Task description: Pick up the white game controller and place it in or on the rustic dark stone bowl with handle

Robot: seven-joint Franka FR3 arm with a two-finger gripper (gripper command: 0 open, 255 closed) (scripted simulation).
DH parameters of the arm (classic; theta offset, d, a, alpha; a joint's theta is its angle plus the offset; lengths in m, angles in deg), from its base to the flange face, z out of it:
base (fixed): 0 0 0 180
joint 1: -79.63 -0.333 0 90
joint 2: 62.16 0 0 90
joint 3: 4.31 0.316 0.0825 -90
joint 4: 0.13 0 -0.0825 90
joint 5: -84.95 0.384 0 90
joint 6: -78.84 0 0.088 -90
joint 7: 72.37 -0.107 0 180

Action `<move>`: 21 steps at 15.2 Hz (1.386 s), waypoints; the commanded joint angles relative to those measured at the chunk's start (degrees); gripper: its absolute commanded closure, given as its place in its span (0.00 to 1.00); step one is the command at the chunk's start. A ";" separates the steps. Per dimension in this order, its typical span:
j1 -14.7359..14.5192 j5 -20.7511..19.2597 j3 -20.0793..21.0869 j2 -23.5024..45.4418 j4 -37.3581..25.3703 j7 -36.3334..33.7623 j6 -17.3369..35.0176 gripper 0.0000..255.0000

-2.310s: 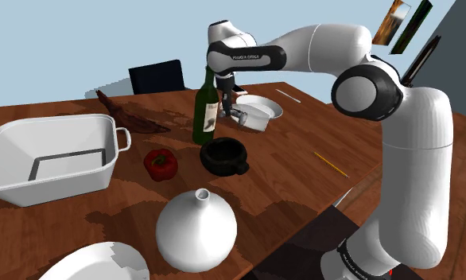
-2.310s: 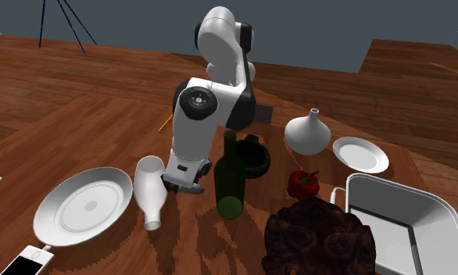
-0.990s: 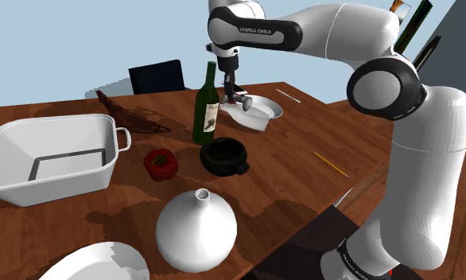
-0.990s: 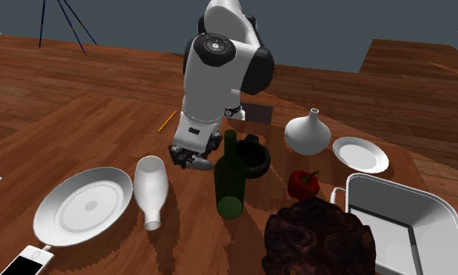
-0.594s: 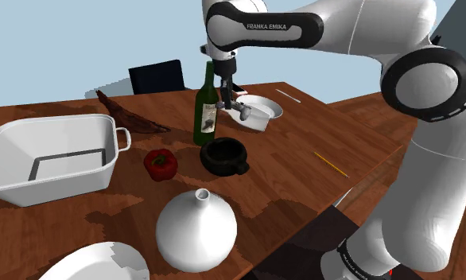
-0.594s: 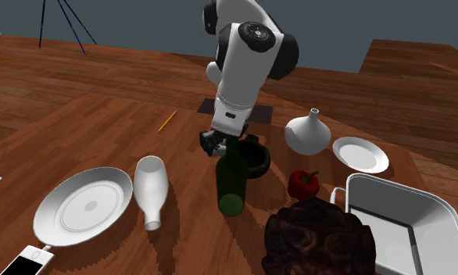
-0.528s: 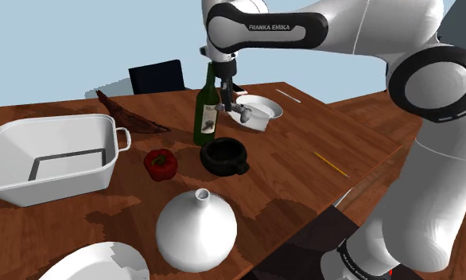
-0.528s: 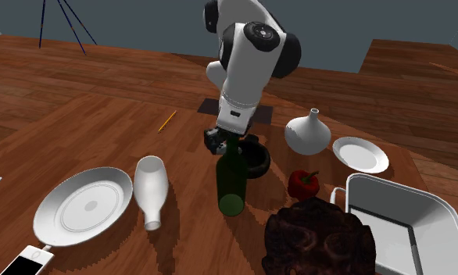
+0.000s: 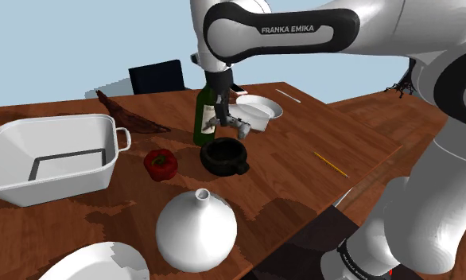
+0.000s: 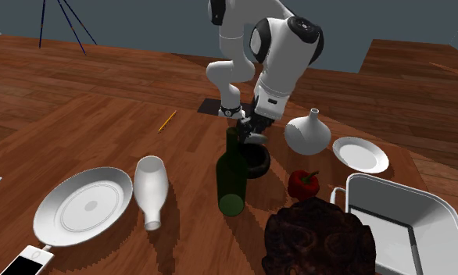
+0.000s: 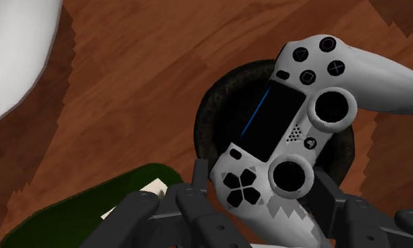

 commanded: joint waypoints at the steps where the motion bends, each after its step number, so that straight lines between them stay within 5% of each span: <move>1: -0.26 0.15 0.23 -0.66 1.82 -0.80 1.02 1.00; 13: -0.10 -0.28 0.11 0.66 9.35 -2.43 9.71 1.00; 21: -0.09 -0.31 0.10 0.76 9.63 -2.50 10.09 1.00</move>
